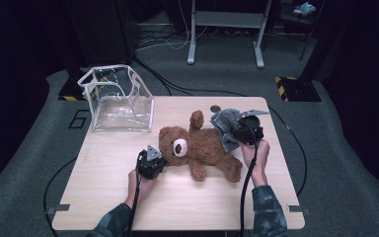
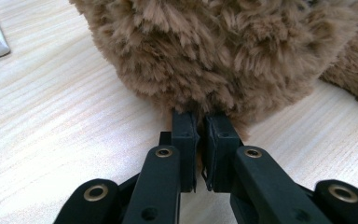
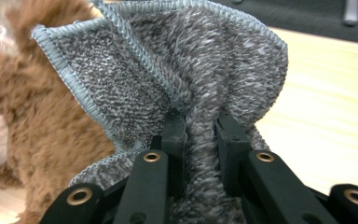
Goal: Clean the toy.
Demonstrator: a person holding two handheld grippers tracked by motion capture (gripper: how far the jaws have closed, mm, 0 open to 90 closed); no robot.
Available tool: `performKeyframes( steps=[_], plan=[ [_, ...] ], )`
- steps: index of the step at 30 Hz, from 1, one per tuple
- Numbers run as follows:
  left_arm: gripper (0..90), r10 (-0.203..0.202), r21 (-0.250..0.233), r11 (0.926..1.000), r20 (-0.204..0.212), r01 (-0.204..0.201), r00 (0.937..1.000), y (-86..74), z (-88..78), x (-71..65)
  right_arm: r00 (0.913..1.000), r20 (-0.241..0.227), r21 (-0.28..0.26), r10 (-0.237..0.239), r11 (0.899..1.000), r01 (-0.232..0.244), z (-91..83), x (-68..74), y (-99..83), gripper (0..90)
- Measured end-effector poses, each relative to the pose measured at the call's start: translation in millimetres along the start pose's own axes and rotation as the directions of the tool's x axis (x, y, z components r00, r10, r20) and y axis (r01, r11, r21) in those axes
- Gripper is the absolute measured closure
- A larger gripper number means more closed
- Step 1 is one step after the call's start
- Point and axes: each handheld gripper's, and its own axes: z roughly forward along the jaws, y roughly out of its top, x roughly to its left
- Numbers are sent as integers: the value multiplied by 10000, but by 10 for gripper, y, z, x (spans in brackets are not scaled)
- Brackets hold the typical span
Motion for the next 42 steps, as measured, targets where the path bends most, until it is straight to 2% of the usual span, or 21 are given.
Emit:
performKeyframes(
  steps=[2,3,5,8,10,13,16,18,22,25,28,30,33,38,40,42],
  plan=[
    [840,9,67,10000,55,-9,10000,2,-5,5,10000,2,331,-78,9994,78,131,46,-27,766],
    [840,24,81,10000,51,-24,10000,2,-6,7,9999,102,560,52,9984,-58,189,44,-51,766],
    [840,6,31,10000,26,-6,10000,0,-3,6,9996,206,716,208,9972,-223,287,-29,-103,766],
    [840,-2,34,10000,30,2,10000,-1,-3,7,9955,879,930,350,9947,-432,356,-175,-157,767],
    [840,-3,47,10000,46,3,10000,1,-4,9,9893,1352,1130,544,9911,-700,379,-297,-185,767],
    [840,-7,46,10000,43,7,10000,0,-3,8,9809,1708,1165,933,9866,-1142,342,-456,-220,766],
    [839,3,36,10000,29,-3,10000,1,-3,9,9808,1595,792,1122,9889,-1260,211,-498,-221,766],
    [840,-26,36,10000,38,26,10000,1,-2,6,9843,1458,399,1000,9935,-1069,104,-458,-188,765],
    [839,-5,22,10000,31,5,10000,1,0,7,9955,872,30,375,9993,-379,-48,-209,-75,765],
    [839,-3,25,10000,33,3,10000,1,0,8,9991,402,50,-161,9999,159,-1,5,-20,766],
    [840,4,45,10000,33,-4,10000,1,-3,10,9992,344,493,-226,9986,209,149,93,-25,766],
    [840,-31,23,10000,54,31,10000,0,-1,9,9987,465,747,-208,9971,172,266,50,-63,767],
    [839,-44,39,10000,80,44,10000,0,-3,10,9958,872,1017,263,9942,-352,379,-114,-145,769],
    [839,-57,30,10000,99,57,9999,-1,-3,12,9857,1539,1495,680,9845,-913,438,-338,-258,769],
    [838,-68,37,10000,89,68,9999,0,-3,13,9861,1501,1395,715,9859,-927,395,-364,-289,769],
    [837,-66,35,10000,80,66,9999,0,-3,13,9872,1426,1058,707,9906,-863,306,-338,-287,768]
  ],
)
